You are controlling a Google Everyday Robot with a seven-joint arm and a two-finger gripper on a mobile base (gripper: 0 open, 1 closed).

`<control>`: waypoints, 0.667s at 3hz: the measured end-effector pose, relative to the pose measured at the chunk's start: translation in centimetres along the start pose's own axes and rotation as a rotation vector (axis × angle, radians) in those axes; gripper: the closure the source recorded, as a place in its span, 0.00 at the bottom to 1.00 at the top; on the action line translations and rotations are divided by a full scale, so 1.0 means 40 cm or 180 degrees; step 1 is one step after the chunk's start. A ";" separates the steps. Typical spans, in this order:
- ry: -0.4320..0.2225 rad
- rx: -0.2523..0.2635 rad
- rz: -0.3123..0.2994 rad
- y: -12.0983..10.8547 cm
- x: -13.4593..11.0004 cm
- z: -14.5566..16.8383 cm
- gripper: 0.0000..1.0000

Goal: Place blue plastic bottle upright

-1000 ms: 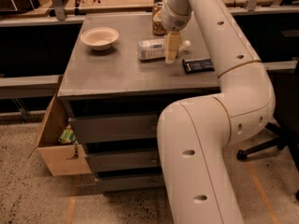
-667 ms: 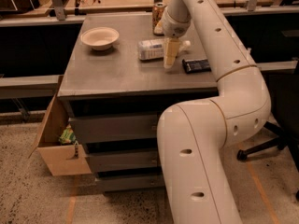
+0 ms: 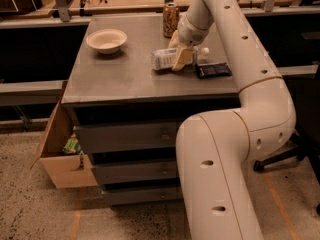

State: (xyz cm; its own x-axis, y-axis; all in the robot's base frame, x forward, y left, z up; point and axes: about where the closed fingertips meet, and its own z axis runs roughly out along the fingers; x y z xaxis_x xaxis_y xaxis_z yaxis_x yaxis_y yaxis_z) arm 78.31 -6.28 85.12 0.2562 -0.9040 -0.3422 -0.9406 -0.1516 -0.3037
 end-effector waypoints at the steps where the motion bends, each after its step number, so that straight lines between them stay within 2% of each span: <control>1: 0.0071 0.0218 -0.0343 -0.032 -0.051 -0.092 0.86; 2: 0.0332 0.0579 -0.0933 -0.093 -0.133 -0.213 1.00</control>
Offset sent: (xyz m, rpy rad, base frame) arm -0.0780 0.0508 0.1630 -0.3240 -0.5819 0.4107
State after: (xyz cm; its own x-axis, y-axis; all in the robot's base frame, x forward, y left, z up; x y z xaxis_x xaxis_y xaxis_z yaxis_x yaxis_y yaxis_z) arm 78.55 -4.30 95.66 0.4762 -0.8701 -0.1273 -0.7731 -0.3453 -0.5320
